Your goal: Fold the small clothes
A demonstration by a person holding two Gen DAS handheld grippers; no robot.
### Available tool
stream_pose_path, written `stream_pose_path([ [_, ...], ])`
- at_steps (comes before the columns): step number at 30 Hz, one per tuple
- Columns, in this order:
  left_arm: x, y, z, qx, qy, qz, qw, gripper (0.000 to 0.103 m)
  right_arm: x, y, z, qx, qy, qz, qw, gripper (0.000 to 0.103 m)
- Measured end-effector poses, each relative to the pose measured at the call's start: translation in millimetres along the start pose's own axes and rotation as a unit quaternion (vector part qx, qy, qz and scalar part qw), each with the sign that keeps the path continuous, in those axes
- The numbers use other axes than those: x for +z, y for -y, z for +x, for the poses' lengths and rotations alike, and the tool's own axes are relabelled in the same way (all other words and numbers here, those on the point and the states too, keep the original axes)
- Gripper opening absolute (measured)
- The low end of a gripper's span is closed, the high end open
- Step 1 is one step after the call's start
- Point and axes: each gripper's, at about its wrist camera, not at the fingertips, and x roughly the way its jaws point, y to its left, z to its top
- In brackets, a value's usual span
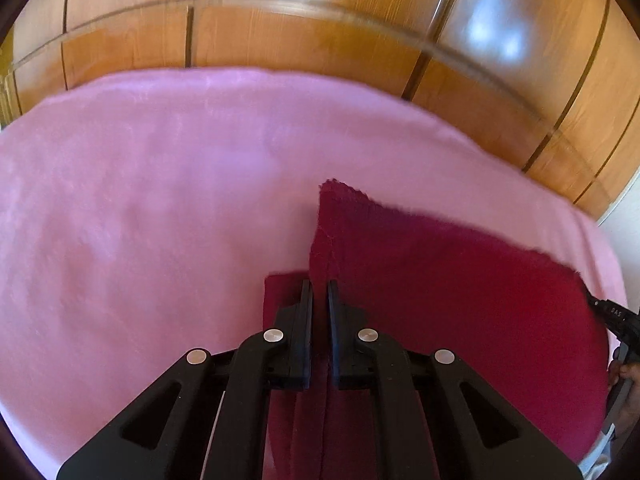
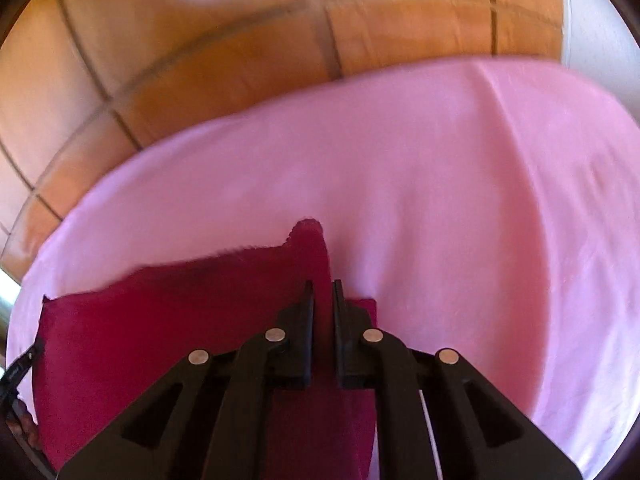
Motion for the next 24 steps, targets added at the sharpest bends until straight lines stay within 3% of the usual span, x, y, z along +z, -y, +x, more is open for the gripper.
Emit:
stream_pose_path([
  [3,-0.6,7.1,-5.1,0.022,0.008,0.014,0.9996,0.007,0.7,-2.8,-1.5,-0.011,0.003,-0.010,1.000,0.007],
  [5,-0.2,10.6,-15.2,0.036,0.014,0.012,0.9992,0.019,1.2,-6.2,-4.8,-0.014,0.004,-0.022,1.000,0.010],
  [6,-1.7,12.2,-22.1,0.042,0.023,0.011,0.9988,0.020,1.3,-7.6,-8.0,-0.015,0.006,-0.026,1.000,0.014],
  [8,-5.7,15.7,-37.8,0.043,0.034,0.010,0.9985,0.028,0.0,-9.1,-18.2,-0.014,0.017,-0.026,0.999,0.036],
  [9,-9.1,17.7,-45.2,0.043,0.038,0.009,0.9983,0.034,-1.1,-10.2,-28.1,-0.022,0.031,-0.026,0.999,0.060],
  [10,-12.5,18.4,-53.6,0.046,0.047,0.007,0.9978,0.042,-4.4,-12.0,-37.8,-0.025,0.043,-0.029,0.998,0.063],
  [16,-25.3,33.6,-82.1,0.046,0.070,0.025,0.9961,0.043,-24.2,-36.7,-78.9,0.013,0.065,-0.060,0.996,0.067],
  [24,-41.4,37.7,-104.5,0.052,0.088,0.041,0.9939,0.043,-72.3,-92.3,-98.2,0.112,0.025,-0.102,0.988,0.067],
])
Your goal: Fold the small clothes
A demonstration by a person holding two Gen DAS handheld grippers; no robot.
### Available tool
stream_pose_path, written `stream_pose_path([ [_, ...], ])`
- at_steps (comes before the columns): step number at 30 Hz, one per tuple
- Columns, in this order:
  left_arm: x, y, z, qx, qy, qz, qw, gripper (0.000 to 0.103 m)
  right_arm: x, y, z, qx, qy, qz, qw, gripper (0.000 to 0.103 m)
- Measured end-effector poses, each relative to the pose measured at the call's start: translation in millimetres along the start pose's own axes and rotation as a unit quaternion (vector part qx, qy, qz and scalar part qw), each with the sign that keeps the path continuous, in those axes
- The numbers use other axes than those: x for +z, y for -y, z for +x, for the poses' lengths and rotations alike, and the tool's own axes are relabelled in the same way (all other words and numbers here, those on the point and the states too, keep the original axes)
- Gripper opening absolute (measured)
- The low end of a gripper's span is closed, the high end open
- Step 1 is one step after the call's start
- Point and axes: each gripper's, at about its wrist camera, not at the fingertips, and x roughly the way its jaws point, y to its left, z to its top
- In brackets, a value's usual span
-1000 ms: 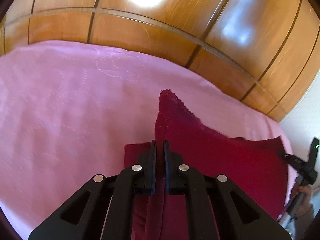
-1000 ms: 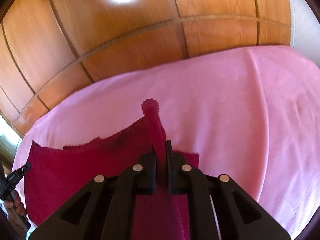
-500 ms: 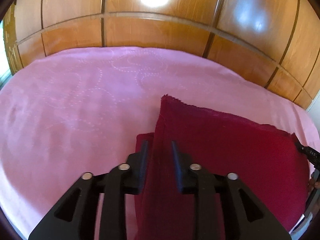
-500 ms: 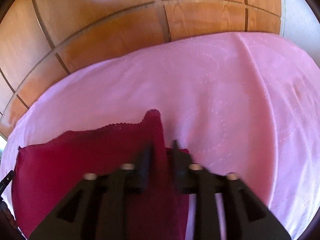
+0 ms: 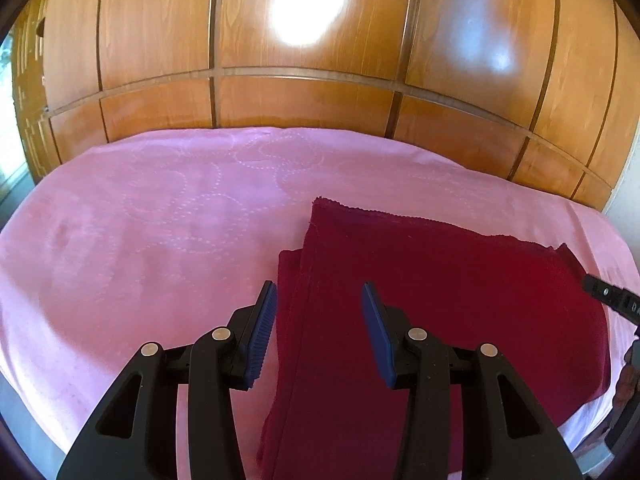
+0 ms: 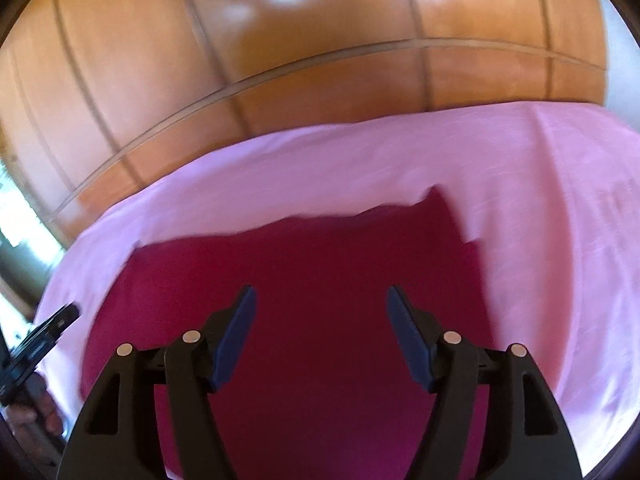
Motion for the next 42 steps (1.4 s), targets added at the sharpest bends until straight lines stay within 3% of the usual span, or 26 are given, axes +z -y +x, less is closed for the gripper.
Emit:
stream_pose_path([
  [6,-10.8,-4.7,-9.1,0.007,-0.007,0.002,0.9999,0.043,-20.9,-20.9,10.5,0.002,-0.025,-0.020,0.999,0.067],
  [8,-13.9,-10.4,-7.0,0.012,-0.013,-0.001,0.9998,0.061,-27.6,-13.8,25.8,-0.014,-0.055,-0.012,0.998,0.070],
  [10,-20.2,-21.0,-5.5,0.010,-0.019,-0.013,0.9997,0.061,-33.9,-10.9,30.5,-0.016,-0.054,-0.014,0.998,0.071],
  [13,-34.3,-44.3,-5.0,-0.021,-0.037,-0.046,0.9980,0.061,-40.3,-18.9,34.4,-0.003,-0.061,-0.037,0.997,0.090],
  [16,-51.1,-67.4,-9.9,-0.037,-0.046,-0.076,0.9954,0.061,-42.1,-25.7,39.2,-0.007,-0.064,-0.038,0.997,0.099],
  [20,-62.3,-88.8,-14.6,-0.084,-0.061,-0.119,0.9874,0.061,-38.8,-26.2,46.7,-0.012,-0.077,-0.030,0.996,0.101],
  [24,-64.1,-90.0,-13.1,-0.168,-0.078,-0.158,0.9698,0.061,-40.0,-25.8,47.1,-0.003,-0.068,-0.035,0.997,0.101],
  [25,-64.5,-84.2,-10.9,-0.179,-0.084,-0.154,0.9680,0.054,-40.6,-26.0,47.7,-0.004,-0.064,-0.039,0.997,0.101],
  [26,-65.2,-77.8,-7.3,-0.185,-0.093,-0.145,0.9675,0.028,-42.1,-27.1,47.8,-0.007,-0.061,-0.044,0.997,0.101],
  [28,-68.2,-66.8,0.3,-0.148,-0.107,-0.120,0.9758,0.017,-44.0,-27.7,48.0,-0.011,-0.055,-0.046,0.997,0.101],
  [32,-69.8,-62.4,-2.5,-0.123,-0.106,-0.114,0.9801,0.016,-47.6,-27.0,47.3,-0.013,-0.044,-0.056,0.997,0.101],
  [37,-51.0,-45.6,-25.7,-0.054,-0.067,-0.062,0.9943,0.022,-51.6,-28.0,47.6,-0.015,-0.030,-0.058,0.998,0.101],
  [39,-36.5,-32.7,-28.6,-0.021,-0.050,-0.037,0.9978,0.037,-51.2,-29.7,48.0,-0.015,-0.025,-0.059,0.998,0.101],
  [40,-31.4,-28.7,-27.8,-0.015,-0.045,-0.033,0.9984,0.041,-51.0,-32.4,50.2,-0.015,-0.024,-0.060,0.998,0.101],
  [42,-17.6,-13.5,-24.4,-0.019,-0.036,-0.021,0.9989,0.041,-51.2,-32.1,49.8,-0.013,-0.023,-0.059,0.998,0.101],
])
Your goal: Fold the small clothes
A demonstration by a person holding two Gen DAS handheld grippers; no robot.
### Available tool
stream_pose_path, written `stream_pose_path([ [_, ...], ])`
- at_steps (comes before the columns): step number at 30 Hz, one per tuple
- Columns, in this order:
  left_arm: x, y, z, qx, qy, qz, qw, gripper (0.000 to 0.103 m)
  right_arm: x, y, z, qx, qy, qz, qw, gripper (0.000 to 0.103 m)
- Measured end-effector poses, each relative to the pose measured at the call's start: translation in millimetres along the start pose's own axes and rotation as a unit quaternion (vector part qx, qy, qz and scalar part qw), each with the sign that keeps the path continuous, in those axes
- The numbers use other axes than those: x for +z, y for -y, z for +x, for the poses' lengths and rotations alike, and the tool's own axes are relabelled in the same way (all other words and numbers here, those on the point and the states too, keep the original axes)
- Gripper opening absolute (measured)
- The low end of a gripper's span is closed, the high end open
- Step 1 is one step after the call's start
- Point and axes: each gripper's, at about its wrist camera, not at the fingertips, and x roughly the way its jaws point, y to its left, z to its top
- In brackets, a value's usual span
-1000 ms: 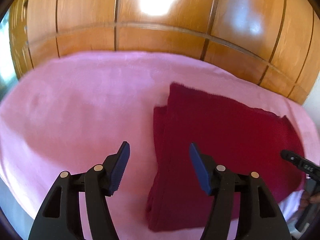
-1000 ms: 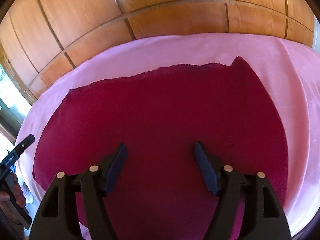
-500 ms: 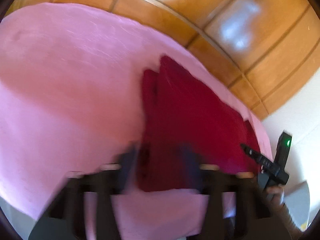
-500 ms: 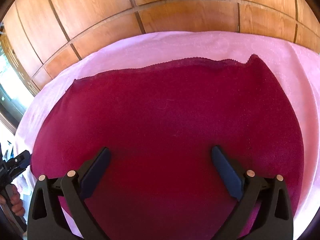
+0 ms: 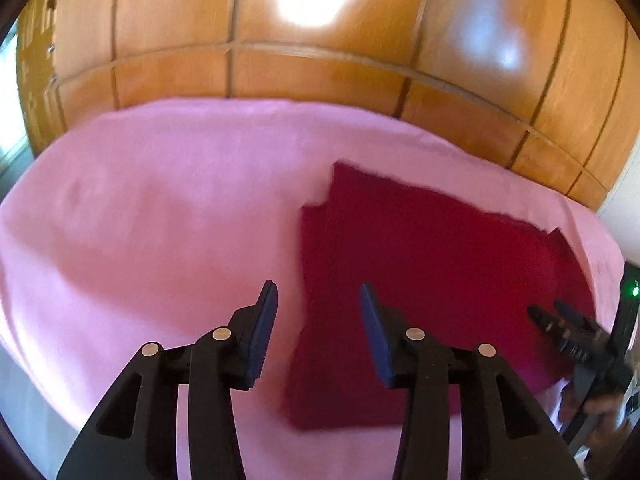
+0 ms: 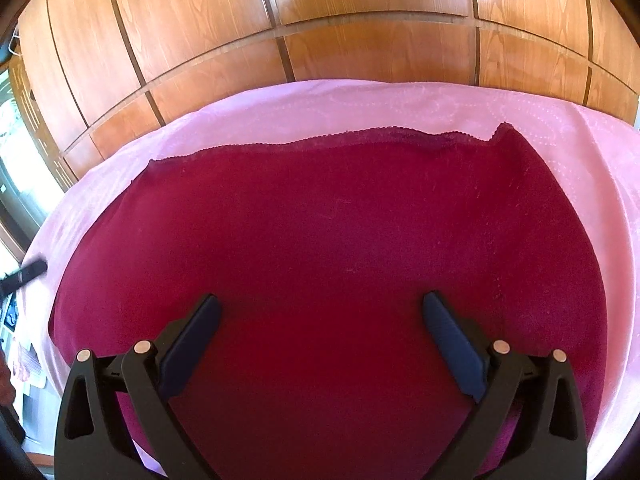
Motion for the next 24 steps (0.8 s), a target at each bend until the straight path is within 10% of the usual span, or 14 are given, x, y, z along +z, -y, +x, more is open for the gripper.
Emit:
stream_pose_path([
  [14,14.1,68.3,36.8,0.001,0.005,0.079,0.9969,0.045,4.3,8.1,-6.0,0.021,-0.008,0.006,1.000,0.101],
  [24,7.5,67.9,55.0,0.004,-0.018,0.070,0.9974,0.045,17.9,66.5,-45.5,0.081,0.012,0.122,0.989,0.100],
])
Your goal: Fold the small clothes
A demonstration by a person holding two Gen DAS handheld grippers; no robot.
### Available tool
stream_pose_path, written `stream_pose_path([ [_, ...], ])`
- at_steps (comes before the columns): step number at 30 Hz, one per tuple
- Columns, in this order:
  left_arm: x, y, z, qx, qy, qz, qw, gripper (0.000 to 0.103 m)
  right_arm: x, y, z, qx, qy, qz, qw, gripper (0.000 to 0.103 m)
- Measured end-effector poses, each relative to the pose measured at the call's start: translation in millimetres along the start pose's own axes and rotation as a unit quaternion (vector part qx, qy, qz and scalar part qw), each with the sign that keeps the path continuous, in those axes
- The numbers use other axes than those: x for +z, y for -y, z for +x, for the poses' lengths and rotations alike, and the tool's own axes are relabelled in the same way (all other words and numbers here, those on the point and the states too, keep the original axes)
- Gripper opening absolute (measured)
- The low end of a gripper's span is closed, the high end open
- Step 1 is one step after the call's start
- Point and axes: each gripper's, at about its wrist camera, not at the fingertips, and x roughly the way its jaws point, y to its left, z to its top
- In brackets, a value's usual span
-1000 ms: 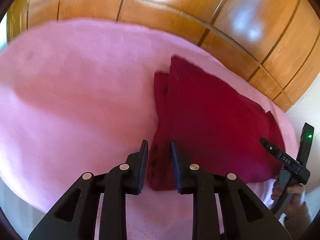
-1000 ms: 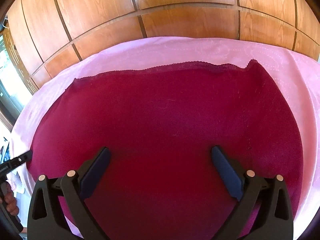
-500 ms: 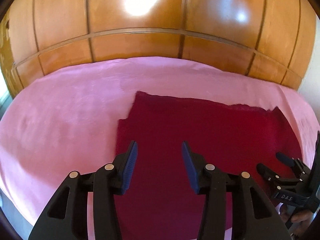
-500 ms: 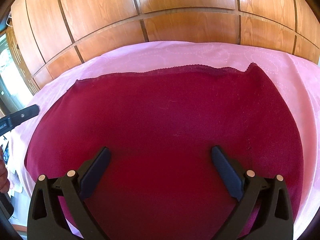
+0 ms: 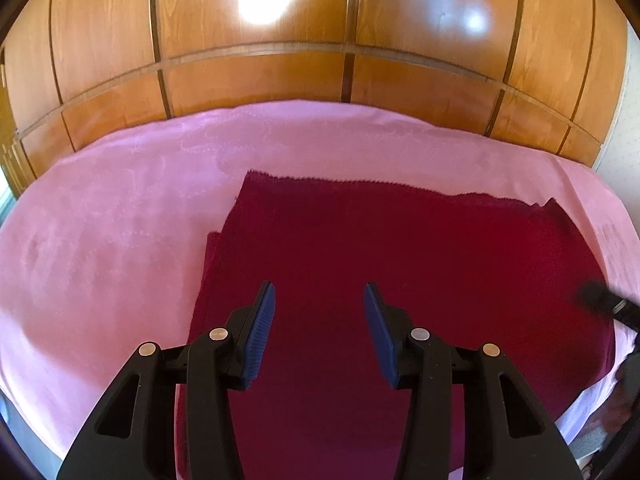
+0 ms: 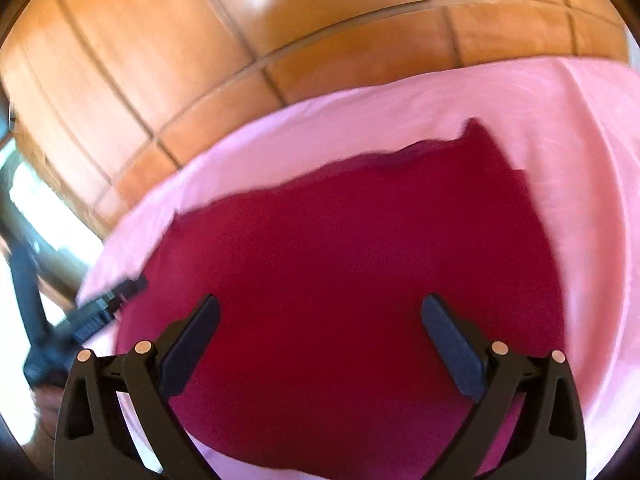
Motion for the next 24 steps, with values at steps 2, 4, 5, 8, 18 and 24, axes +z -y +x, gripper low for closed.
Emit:
stream_pose_path([
  [2,-2.3,-0.2,3.9,0.002,-0.005,-0.001,1.0000,0.045,4.6,17.0,-12.9,-0.014,0.016,0.020,1.000,0.100],
  [4,-4.1,-1.1,8.8,0.003,-0.012,-0.001,0.9999,0.045,8.8,36.6,-21.2,-0.023,0.021,0.043,0.999,0.099],
  [5,-4.8,-1.7,10.2,0.003,-0.013,-0.001,0.9999,0.045,10.0,45.2,-23.7,-0.028,0.024,0.050,0.998,0.099],
  [8,-7.3,-1.6,13.7,0.005,-0.017,0.001,0.9998,0.045,13.4,64.6,-24.5,-0.054,0.026,0.064,0.996,0.096],
  [18,-10.0,-1.9,15.9,0.012,-0.017,0.009,0.9997,0.059,0.4,99.3,-5.9,-0.025,-0.016,0.093,0.995,0.083],
  [24,-14.2,-2.5,6.6,0.026,0.003,0.000,0.9997,0.059,-15.8,95.3,-22.9,0.010,-0.043,0.094,0.995,0.083],
])
